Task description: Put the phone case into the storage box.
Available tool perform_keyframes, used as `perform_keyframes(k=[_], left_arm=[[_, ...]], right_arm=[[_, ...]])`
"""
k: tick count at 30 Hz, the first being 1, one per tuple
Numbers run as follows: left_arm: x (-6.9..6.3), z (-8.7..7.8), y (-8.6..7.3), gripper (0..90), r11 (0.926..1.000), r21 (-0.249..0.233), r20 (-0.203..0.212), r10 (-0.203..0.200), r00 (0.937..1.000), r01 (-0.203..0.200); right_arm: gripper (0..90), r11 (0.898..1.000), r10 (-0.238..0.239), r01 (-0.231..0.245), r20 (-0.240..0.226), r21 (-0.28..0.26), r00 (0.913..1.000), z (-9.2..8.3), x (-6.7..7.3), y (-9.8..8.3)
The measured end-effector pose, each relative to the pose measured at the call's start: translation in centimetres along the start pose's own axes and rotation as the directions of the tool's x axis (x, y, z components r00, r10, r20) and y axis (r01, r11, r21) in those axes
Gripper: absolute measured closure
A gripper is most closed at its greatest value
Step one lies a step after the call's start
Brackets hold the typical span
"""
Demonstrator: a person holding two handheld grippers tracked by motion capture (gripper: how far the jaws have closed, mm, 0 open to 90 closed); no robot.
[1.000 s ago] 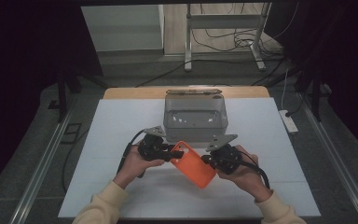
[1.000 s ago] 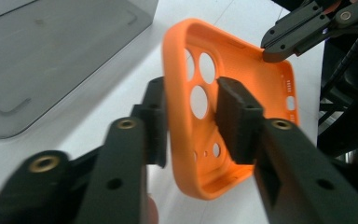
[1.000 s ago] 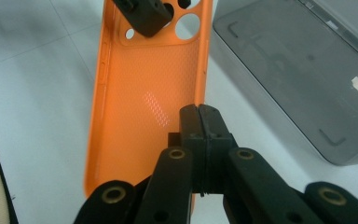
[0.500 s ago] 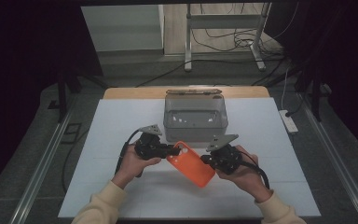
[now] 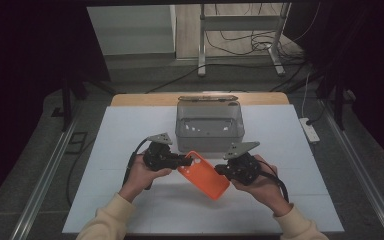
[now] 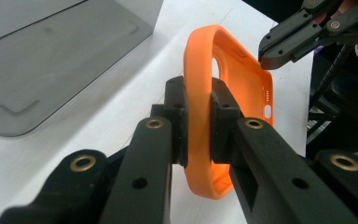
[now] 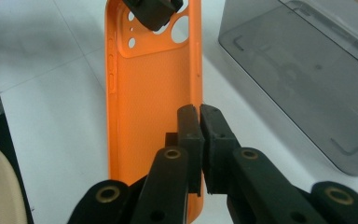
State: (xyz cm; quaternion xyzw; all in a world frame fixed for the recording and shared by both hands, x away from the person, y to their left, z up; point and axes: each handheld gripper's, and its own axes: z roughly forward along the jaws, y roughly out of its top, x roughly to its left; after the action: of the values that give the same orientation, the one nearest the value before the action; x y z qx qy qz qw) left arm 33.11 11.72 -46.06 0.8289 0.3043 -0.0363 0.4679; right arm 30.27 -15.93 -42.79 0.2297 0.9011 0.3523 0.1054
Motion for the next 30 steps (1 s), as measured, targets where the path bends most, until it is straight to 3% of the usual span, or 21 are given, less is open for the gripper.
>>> perform_keyframes(k=[6,15,21,30], left_arm=[[0.0,-0.1,0.0,80.9,1.0000,-0.005,-0.010,0.001,1.0000,-0.001],[0.1,-0.4,0.0,81.0,0.9997,-0.023,-0.016,0.006,0.9999,-0.006],[0.1,-0.6,-0.1,81.0,0.9995,-0.031,-0.016,0.002,0.9999,-0.003],[0.0,-0.8,-0.1,81.1,0.9990,-0.043,-0.023,0.010,0.9997,-0.011]], right_arm=[[81.8,1.000,0.010,-0.010,0.003,-0.009,0.9999,-0.1,-0.2,-0.1],[45.5,0.989,0.088,-0.091,-0.031,-0.113,0.9956,-0.8,-1.5,-0.1],[26.2,0.972,0.177,-0.180,-0.034,-0.151,0.9836,-0.8,-2.2,-0.3],[17.8,0.956,0.238,-0.247,-0.073,-0.156,0.9684,-0.6,-2.8,-0.6]])
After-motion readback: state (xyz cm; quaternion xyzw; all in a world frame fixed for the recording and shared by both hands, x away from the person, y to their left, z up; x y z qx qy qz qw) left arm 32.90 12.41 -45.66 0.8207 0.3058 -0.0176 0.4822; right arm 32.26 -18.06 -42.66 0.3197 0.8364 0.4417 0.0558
